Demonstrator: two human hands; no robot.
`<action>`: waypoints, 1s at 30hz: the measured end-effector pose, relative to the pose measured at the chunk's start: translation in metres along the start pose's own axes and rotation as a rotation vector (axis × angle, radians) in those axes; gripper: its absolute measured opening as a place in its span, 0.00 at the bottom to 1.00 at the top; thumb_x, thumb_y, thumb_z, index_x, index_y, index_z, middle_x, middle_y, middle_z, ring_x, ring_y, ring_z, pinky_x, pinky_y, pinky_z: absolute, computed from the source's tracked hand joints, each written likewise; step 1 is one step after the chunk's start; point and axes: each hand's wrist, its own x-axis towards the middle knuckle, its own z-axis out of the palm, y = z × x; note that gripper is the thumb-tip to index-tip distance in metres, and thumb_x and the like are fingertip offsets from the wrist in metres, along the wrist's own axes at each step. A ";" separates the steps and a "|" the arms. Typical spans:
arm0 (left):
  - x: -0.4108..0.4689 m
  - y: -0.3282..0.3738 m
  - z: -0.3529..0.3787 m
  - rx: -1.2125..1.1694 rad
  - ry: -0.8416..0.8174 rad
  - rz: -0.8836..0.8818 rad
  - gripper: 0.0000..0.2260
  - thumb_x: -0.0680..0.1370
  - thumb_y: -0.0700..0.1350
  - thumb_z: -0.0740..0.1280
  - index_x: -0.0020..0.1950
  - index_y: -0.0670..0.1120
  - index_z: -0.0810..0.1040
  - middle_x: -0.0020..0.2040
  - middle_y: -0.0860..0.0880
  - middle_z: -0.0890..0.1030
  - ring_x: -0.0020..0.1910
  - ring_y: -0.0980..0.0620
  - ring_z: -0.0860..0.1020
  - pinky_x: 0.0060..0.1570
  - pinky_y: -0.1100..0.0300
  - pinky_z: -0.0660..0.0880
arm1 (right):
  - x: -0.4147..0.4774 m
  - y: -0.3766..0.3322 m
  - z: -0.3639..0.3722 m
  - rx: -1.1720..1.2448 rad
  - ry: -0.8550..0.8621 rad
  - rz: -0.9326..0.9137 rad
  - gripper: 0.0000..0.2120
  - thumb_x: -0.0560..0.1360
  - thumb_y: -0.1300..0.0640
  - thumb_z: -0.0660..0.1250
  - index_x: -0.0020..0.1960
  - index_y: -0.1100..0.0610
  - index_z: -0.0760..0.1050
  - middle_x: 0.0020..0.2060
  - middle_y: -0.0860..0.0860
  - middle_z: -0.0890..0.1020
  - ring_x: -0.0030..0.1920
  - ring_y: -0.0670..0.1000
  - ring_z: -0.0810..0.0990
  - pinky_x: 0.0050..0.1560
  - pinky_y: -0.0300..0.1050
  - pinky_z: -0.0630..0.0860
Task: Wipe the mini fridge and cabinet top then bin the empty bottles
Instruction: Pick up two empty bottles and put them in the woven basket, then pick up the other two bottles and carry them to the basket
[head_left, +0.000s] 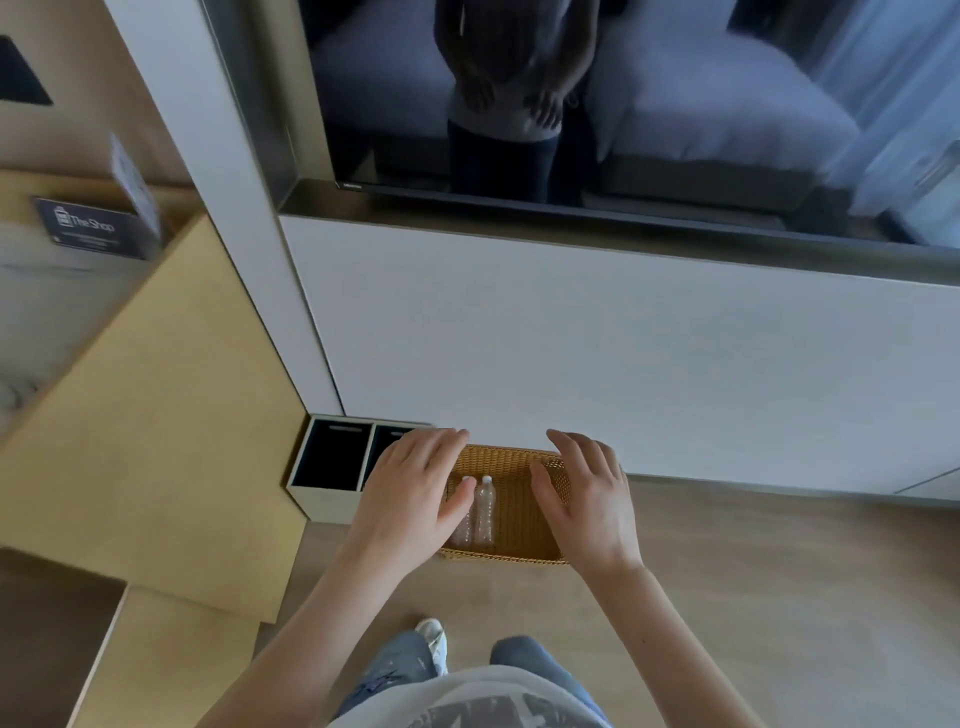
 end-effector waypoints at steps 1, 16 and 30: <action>-0.006 0.006 -0.004 0.007 0.009 -0.006 0.20 0.78 0.54 0.59 0.65 0.44 0.76 0.59 0.49 0.80 0.59 0.48 0.78 0.58 0.52 0.77 | -0.007 -0.001 -0.005 0.005 0.008 -0.007 0.23 0.79 0.43 0.58 0.67 0.55 0.75 0.61 0.51 0.80 0.63 0.55 0.74 0.62 0.54 0.74; -0.215 0.157 -0.050 0.009 0.037 -0.273 0.19 0.78 0.53 0.59 0.63 0.45 0.76 0.57 0.50 0.80 0.54 0.48 0.78 0.51 0.54 0.77 | -0.211 0.002 -0.088 0.078 -0.047 -0.199 0.18 0.79 0.48 0.62 0.63 0.58 0.77 0.53 0.52 0.81 0.53 0.57 0.78 0.55 0.49 0.76; -0.434 0.159 -0.151 0.156 0.250 -0.702 0.19 0.79 0.53 0.59 0.64 0.44 0.76 0.57 0.49 0.80 0.55 0.49 0.77 0.52 0.60 0.73 | -0.321 -0.159 -0.051 0.238 -0.286 -0.563 0.19 0.79 0.47 0.60 0.63 0.57 0.77 0.56 0.51 0.81 0.58 0.54 0.77 0.59 0.44 0.70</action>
